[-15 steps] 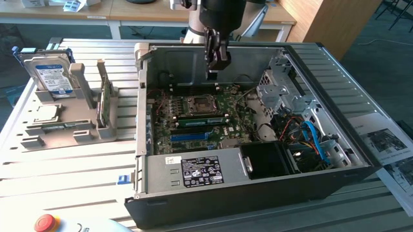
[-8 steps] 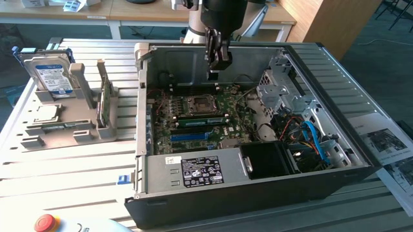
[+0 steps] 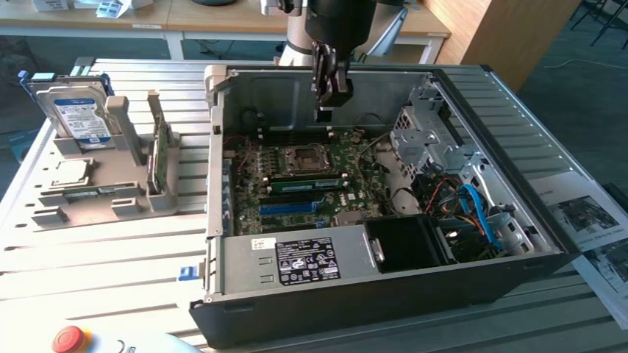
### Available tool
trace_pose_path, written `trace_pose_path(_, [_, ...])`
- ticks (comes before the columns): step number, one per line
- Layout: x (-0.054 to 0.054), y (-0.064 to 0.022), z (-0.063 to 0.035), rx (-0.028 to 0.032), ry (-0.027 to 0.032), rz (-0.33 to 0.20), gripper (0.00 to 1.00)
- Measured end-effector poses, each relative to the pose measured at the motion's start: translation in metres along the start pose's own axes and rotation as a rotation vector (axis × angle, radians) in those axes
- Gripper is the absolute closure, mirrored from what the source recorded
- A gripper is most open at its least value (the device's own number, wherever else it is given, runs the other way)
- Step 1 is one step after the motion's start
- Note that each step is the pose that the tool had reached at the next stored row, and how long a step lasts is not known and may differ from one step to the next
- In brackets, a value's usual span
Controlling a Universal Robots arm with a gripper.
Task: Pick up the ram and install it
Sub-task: 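Press down the ram until it locks into place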
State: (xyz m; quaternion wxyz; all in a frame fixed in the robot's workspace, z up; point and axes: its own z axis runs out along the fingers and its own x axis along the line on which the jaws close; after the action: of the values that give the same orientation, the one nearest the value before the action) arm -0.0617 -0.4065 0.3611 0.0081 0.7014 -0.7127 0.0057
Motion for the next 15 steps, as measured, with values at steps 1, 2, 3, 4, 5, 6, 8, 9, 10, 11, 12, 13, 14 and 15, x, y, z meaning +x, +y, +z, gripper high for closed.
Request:
trace_pose_path(1, [0.0,0.0,0.0,0.0,0.0,0.0,0.9])
trace_pose_path(2, [0.0,0.0,0.0,0.0003,-0.0001,0.002,0.9])
trace_pose_path(3, [0.0,0.0,0.0,0.0008,-0.0001,0.008,0.9])
trace_pose_path(4, [0.0,-0.0001,0.0,0.0008,-0.0001,0.018,0.9])
trace_pose_path(5, [0.0,-0.0001,0.0,0.0007,-0.0002,0.031,0.9])
trace_pose_path(6, [0.0,0.0,0.0,0.0004,-0.0002,0.044,0.9])
trace_pose_path(8, [0.0,0.0001,0.0,-0.0003,-0.0002,0.072,0.9])
trace_pose_path(9, [0.0,0.0001,0.0,-0.0005,-0.0002,0.086,0.9])
trace_pose_path(10, [0.0,0.0001,0.0,-0.0009,-0.0003,0.102,0.9])
trace_pose_path(11, [0.0,0.0,0.0,-0.0011,-0.0003,0.116,0.9])
trace_pose_path(12, [0.0,0.0,0.0,-0.0014,-0.0003,0.13,0.9])
trace_pose_path(13, [0.0,0.0,0.0,-0.0017,-0.0003,0.145,0.9])
trace_pose_path(14, [0.0,0.0,0.0,-0.0019,-0.0004,0.159,0.9])
trace_pose_path(15, [0.0,0.0,0.0,-0.0022,-0.0005,0.173,0.9])
